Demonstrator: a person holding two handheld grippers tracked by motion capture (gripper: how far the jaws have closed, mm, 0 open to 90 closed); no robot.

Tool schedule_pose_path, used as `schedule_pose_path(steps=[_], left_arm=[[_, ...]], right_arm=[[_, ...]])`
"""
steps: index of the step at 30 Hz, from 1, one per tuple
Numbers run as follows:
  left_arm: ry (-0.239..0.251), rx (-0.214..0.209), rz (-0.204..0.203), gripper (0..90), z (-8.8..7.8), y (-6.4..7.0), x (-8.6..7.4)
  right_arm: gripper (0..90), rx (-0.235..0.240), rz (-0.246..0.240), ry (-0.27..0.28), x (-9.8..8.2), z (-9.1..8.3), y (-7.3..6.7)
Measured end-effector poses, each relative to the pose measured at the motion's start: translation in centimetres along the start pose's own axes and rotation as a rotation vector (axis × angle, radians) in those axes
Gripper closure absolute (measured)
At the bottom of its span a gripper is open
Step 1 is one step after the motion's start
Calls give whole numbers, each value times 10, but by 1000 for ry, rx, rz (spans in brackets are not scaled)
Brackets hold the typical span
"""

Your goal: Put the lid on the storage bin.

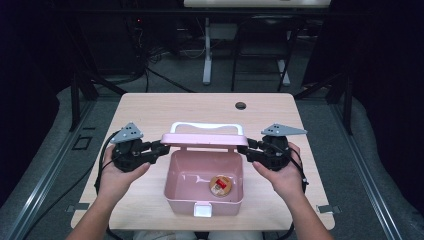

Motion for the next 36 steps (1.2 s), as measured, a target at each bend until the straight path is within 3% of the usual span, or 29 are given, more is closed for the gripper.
schedule_pose_path(steps=[22, 29, 36], left_arm=[[-26, -9, 31, 691, -7, 11, -17], [-26, 21, 57, 747, -6, 11, -18], [-21, 29, 58, 755, -3, 9, -17]], right_arm=[[599, -3, -36, -10, -14, -1, -8], [593, -6, -41, -18, -19, -1, -9], [586, -19, -47, -8, -22, -2, -11]])
Point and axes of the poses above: each handheld gripper's, and its own axes: z roughly forward along the jaws, x roughly out of its top, y roughly to its right, the point moved 7 cm from there along z, roughly forward along the jaws, and after that the axes turned 9 degrees about -y, right-handed, at the moved point
